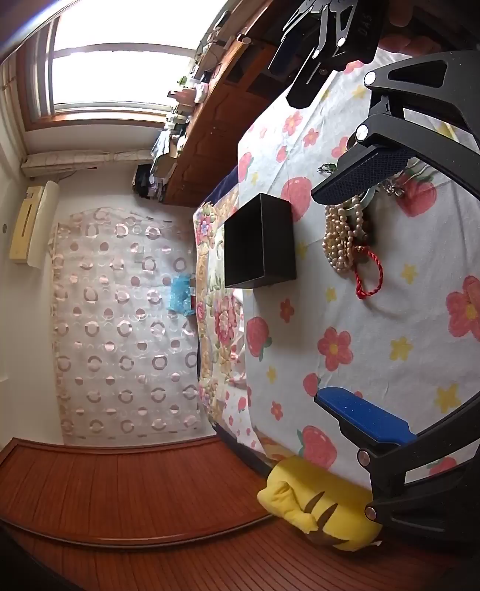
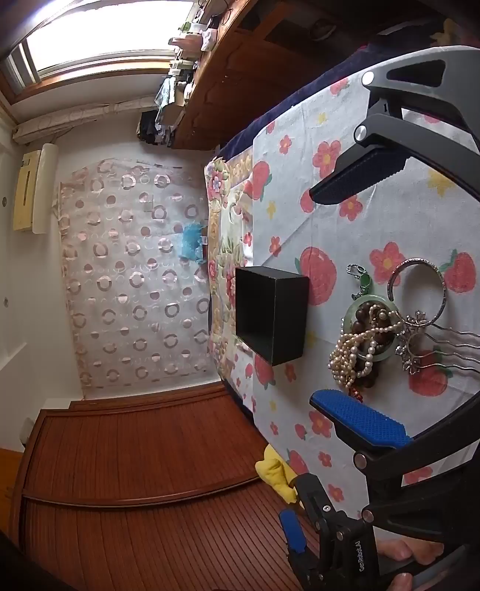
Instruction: Organize jewelry
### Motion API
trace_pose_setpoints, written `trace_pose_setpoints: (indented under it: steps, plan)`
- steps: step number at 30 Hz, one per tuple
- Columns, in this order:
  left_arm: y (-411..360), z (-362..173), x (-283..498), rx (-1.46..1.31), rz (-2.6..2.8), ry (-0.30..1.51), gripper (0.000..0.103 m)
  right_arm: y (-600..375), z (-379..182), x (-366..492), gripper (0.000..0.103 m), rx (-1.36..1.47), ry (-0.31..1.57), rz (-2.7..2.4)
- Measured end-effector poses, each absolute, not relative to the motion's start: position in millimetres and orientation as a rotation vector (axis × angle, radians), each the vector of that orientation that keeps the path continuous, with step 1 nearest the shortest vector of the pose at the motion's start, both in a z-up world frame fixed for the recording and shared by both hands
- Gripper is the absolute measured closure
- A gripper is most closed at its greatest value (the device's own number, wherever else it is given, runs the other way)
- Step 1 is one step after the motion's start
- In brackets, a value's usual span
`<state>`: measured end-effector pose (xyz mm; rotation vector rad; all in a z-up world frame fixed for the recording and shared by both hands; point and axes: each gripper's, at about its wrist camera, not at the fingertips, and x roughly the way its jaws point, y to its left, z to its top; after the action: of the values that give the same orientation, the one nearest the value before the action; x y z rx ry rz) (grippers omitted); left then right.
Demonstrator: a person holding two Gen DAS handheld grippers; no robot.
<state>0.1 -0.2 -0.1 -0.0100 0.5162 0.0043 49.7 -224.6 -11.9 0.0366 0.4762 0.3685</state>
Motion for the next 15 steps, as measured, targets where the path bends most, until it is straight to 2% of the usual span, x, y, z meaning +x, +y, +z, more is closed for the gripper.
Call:
trace_pose_setpoints:
  steps: [15]
  plan:
    - [-0.4,0.0,-0.2,-0.005,0.006,0.509,0.007,-224.6,-10.6,49.0,0.003,0.037,0.473,0.369]
